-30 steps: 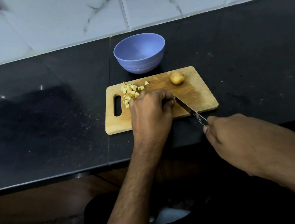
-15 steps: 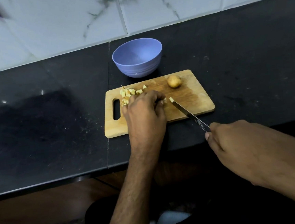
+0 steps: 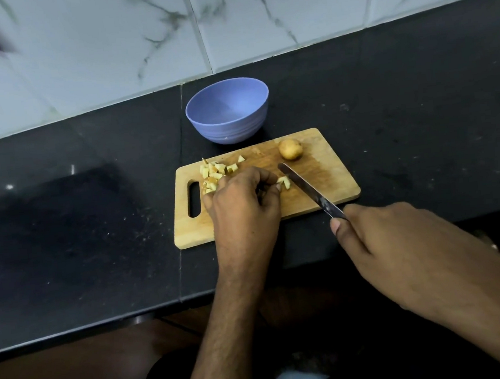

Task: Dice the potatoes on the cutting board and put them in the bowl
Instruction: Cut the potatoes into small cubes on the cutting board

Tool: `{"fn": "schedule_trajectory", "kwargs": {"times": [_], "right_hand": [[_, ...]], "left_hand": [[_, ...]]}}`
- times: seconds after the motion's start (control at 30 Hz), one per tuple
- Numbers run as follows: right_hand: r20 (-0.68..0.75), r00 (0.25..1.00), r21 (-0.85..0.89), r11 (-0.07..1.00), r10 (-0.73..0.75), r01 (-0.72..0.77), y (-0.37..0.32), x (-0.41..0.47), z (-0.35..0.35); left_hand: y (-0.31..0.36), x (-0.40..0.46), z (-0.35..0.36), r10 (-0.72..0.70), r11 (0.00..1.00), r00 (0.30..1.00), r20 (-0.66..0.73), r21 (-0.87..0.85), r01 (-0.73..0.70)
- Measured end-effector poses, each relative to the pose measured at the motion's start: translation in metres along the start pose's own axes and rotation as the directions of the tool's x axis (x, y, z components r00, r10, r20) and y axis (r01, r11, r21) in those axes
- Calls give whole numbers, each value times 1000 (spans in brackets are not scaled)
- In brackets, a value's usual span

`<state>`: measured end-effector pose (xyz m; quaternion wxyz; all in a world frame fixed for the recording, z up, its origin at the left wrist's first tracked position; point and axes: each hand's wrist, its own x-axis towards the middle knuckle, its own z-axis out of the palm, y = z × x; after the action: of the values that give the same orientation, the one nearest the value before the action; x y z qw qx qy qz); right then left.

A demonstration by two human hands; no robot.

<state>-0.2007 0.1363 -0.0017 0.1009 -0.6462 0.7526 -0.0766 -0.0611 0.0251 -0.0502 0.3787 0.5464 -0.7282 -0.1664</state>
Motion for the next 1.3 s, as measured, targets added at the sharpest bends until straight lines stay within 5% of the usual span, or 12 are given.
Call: {"fn": "schedule_trajectory", "kwargs": {"times": [0.67,1.07,1.3], "right_hand": [[50,998,63,997,35,-38,8,5,-3],[37,999,71,997,1,-3,3,3,-1],[22,999,51,998,-32,30,-1,5,4]], "left_hand": [[7,4,6,98,971,991,92,209,-115],[5,4,5,50,977,999,14,205,-52],[8,-5,8,66,920,997,-46,390,-42]]}}
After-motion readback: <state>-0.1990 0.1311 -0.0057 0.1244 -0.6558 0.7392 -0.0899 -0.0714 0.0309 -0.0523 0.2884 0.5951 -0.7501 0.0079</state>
